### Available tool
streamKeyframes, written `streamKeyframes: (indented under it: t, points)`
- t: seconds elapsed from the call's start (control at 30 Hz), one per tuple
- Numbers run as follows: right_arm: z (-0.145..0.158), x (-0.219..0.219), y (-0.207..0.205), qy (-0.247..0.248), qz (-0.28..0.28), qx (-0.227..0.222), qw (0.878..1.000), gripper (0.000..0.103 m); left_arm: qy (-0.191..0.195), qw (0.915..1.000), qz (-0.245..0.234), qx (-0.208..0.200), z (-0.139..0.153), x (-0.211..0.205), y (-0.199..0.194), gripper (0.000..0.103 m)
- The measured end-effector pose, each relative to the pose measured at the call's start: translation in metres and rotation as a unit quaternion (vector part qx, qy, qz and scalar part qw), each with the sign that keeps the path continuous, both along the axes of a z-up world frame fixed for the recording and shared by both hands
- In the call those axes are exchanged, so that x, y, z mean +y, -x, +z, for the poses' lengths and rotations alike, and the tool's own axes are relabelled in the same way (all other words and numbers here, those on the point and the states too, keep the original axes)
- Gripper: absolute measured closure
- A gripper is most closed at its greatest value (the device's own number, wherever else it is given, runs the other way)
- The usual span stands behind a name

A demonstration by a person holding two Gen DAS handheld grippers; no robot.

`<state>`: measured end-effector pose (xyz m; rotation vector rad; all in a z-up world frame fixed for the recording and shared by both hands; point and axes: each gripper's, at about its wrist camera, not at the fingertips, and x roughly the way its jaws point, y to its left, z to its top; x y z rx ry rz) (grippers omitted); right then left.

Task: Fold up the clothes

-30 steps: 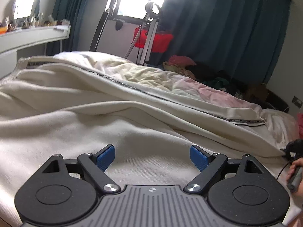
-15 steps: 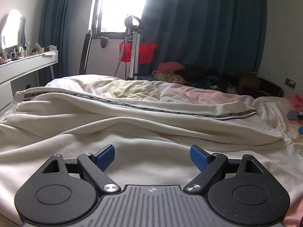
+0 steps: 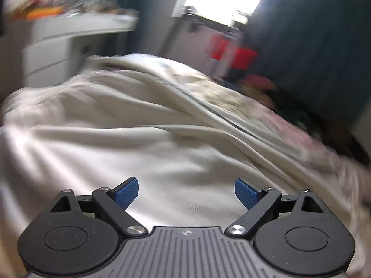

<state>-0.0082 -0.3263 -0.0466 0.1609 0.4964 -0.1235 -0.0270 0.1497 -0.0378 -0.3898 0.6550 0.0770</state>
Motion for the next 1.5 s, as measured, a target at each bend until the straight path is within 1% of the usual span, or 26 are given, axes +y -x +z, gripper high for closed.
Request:
streamKeyframes:
  t: [0.07,0.13,0.23,0.3,0.37,0.43,0.5,0.6,0.7,0.73,0.77,0.83,0.87,0.9,0.93,1.0,1.07,1.1,1.17,1.23,1.27,1.3,1.4,1.43,1.47,1.5]
  points:
    - [-0.002,-0.005,-0.001,-0.005,-0.011,0.006,1.0,0.019,0.007,0.9987,0.049,0.008,0.008,0.03,0.003,0.011]
    - [-0.005,-0.009,-0.001,-0.004,-0.02,0.013,1.0,0.019,0.02,0.9957,0.087,0.022,0.013,0.064,0.002,0.011]
    - [-0.01,-0.016,-0.001,-0.007,-0.033,0.023,0.999,0.019,0.045,0.9874,0.135,0.068,0.017,0.112,0.0,0.011]
    - [-0.011,-0.021,-0.001,-0.018,-0.044,0.026,0.999,0.019,0.096,0.9788,0.158,0.088,0.006,0.135,0.003,0.011]
    - [-0.011,-0.027,0.0,-0.029,-0.055,0.026,0.998,0.019,0.146,0.9668,0.18,0.108,-0.006,0.158,0.006,0.011]
    - [-0.012,-0.032,0.001,-0.038,-0.066,0.025,0.997,0.019,0.195,0.9514,0.201,0.128,-0.018,0.18,0.008,0.011]
    - [-0.012,-0.037,0.003,-0.048,-0.076,0.025,0.996,0.019,0.244,0.9328,0.222,0.145,-0.03,0.202,0.011,0.011]
    - [-0.014,-0.049,0.007,-0.068,-0.09,0.023,0.993,0.019,0.323,0.9034,0.245,0.139,-0.056,0.217,0.014,0.011]
    - [-0.016,-0.066,0.012,-0.098,-0.121,0.02,0.988,0.019,0.331,0.9002,0.252,0.127,-0.059,0.222,0.013,0.011]
    - [-0.018,-0.075,0.015,-0.115,-0.141,0.017,0.983,0.019,0.334,0.8988,0.256,0.121,-0.059,0.223,0.015,0.011]
    - [-0.02,-0.084,0.018,-0.131,-0.161,0.014,0.978,0.019,0.337,0.8977,0.26,0.115,-0.059,0.225,0.016,0.014]
    - [-0.024,-0.102,0.025,-0.164,-0.201,0.008,0.966,0.019,0.334,0.8988,0.267,0.097,-0.056,0.23,0.021,0.023]
    - [-0.027,-0.112,0.031,-0.183,-0.226,0.004,0.957,0.019,0.329,0.9021,0.267,0.082,-0.052,0.232,0.024,0.028]
    - [-0.03,-0.122,0.037,-0.2,-0.251,-0.001,0.947,0.019,0.325,0.9056,0.264,0.067,-0.048,0.232,0.027,0.029]
    - [-0.034,-0.133,0.046,-0.221,-0.279,-0.007,0.934,0.019,0.322,0.9083,0.261,0.054,-0.045,0.233,0.029,0.03]
    - [-0.043,-0.15,0.06,-0.256,-0.324,-0.017,0.911,0.019,0.325,0.9091,0.256,0.052,-0.048,0.233,0.024,0.03]
    - [-0.055,-0.166,0.076,-0.289,-0.368,-0.019,0.884,0.019,0.327,0.9098,0.251,0.049,-0.051,0.234,0.018,0.03]
    - [-0.062,-0.174,0.083,-0.306,-0.388,-0.017,0.869,0.019,0.328,0.9101,0.248,0.048,-0.052,0.234,0.016,0.035]
    - [-0.075,-0.185,0.093,-0.346,-0.407,-0.01,0.845,0.017,0.331,0.9107,0.243,0.045,-0.055,0.234,0.01,0.049]
    - [-0.09,-0.193,0.1,-0.391,-0.41,-0.006,0.824,0.018,0.333,0.9114,0.238,0.043,-0.057,0.234,0.005,0.053]
    - [-0.1,-0.196,0.102,-0.416,-0.412,-0.003,0.811,0.018,0.334,0.9117,0.235,0.041,-0.059,0.235,0.002,0.054]
    - [-0.109,-0.198,0.102,-0.434,-0.414,0.004,0.8,0.018,0.336,0.9119,0.233,0.04,-0.06,0.235,0.0,0.054]
    - [-0.129,-0.2,0.099,-0.474,-0.419,0.015,0.775,0.018,0.339,0.9127,0.225,0.036,-0.064,0.235,-0.008,0.057]
    - [-0.132,-0.201,0.097,-0.475,-0.418,0.012,0.775,0.019,0.34,0.913,0.222,0.035,-0.065,0.236,-0.011,0.057]
    - [-0.132,-0.203,0.092,-0.459,-0.419,0.012,0.783,0.024,0.341,0.913,0.221,0.034,-0.067,0.236,-0.014,0.06]
    - [-0.132,-0.204,0.088,-0.444,-0.42,0.012,0.792,0.028,0.342,0.9121,0.224,0.035,-0.07,0.237,-0.018,0.067]
